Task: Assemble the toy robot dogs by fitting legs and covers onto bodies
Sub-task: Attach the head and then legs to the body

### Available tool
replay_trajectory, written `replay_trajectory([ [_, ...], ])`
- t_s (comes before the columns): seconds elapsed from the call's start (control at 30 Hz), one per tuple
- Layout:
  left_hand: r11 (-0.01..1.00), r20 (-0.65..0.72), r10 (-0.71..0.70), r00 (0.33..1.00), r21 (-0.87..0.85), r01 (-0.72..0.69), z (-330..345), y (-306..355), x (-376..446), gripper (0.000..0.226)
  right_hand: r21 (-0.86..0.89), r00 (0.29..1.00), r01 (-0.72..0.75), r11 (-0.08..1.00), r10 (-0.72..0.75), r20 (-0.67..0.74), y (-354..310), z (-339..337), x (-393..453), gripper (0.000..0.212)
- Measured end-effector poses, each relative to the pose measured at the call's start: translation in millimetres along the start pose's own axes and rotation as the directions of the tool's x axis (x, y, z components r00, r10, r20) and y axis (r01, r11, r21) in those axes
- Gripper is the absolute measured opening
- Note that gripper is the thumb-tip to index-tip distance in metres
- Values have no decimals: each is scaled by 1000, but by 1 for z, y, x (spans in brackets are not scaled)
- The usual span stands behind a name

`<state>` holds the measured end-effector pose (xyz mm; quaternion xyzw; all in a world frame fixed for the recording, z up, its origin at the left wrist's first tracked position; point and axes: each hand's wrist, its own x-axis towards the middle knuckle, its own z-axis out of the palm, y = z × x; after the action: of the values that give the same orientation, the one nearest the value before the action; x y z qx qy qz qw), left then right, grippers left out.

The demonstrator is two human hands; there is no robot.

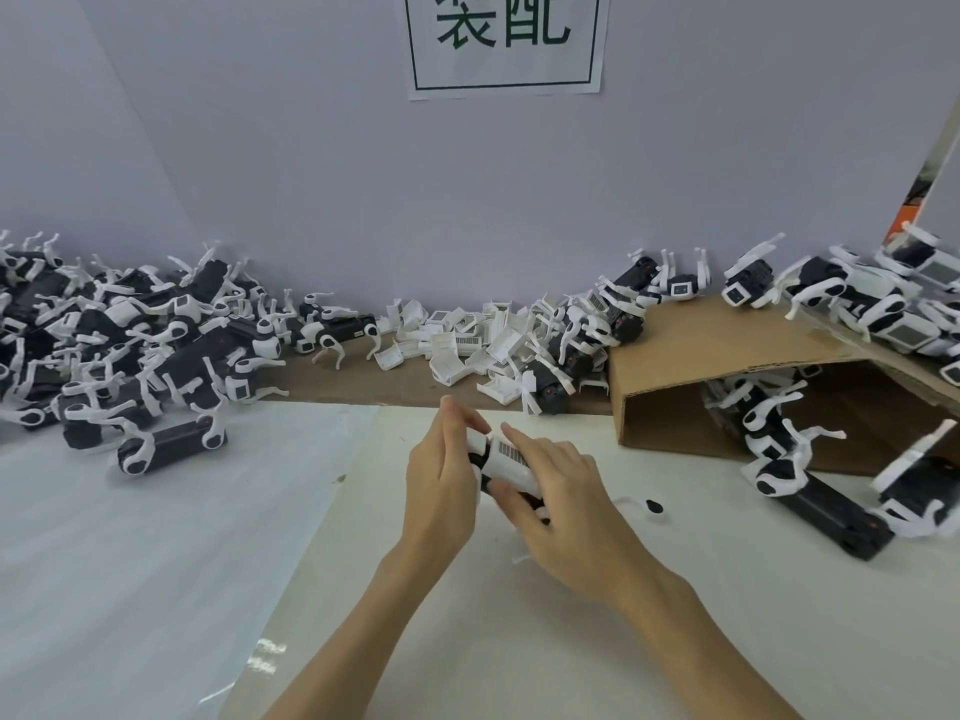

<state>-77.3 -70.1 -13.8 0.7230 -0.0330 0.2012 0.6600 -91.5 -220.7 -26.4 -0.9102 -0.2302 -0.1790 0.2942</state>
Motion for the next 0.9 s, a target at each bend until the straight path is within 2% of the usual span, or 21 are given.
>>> replay_trajectory([
  [0.07,1000,10,-5,1000,18,5,0,0,1,63,-89,998,55,994,-59,-36,-2,0,-1,71],
  [0.13,1000,43,-20,999,11,19,0,1,1,62,-163,990,80,983,-97,-101,-7,2,-1,66],
  [0.27,997,119,-9,993,72,1,0,3,0,56,-235,968,50,971,-105,-227,-11,8,1,61],
  [0.37,992,177,-5,984,124,-17,-1,5,1,49,-255,960,20,967,-89,-264,-10,7,0,56],
  [0.47,990,172,1,985,136,-25,0,5,2,37,-230,962,-13,973,-50,-268,-9,1,2,56],
  [0.6,993,98,-24,995,114,12,2,2,4,49,-201,964,-46,978,-10,-267,-6,-2,3,53],
  [0.77,995,75,-18,997,104,10,4,3,1,59,-129,979,-19,991,-8,-204,-5,7,1,79],
  [0.9,993,73,-20,997,119,11,2,2,0,62,-132,979,-22,991,-6,-206,-7,9,1,75],
])
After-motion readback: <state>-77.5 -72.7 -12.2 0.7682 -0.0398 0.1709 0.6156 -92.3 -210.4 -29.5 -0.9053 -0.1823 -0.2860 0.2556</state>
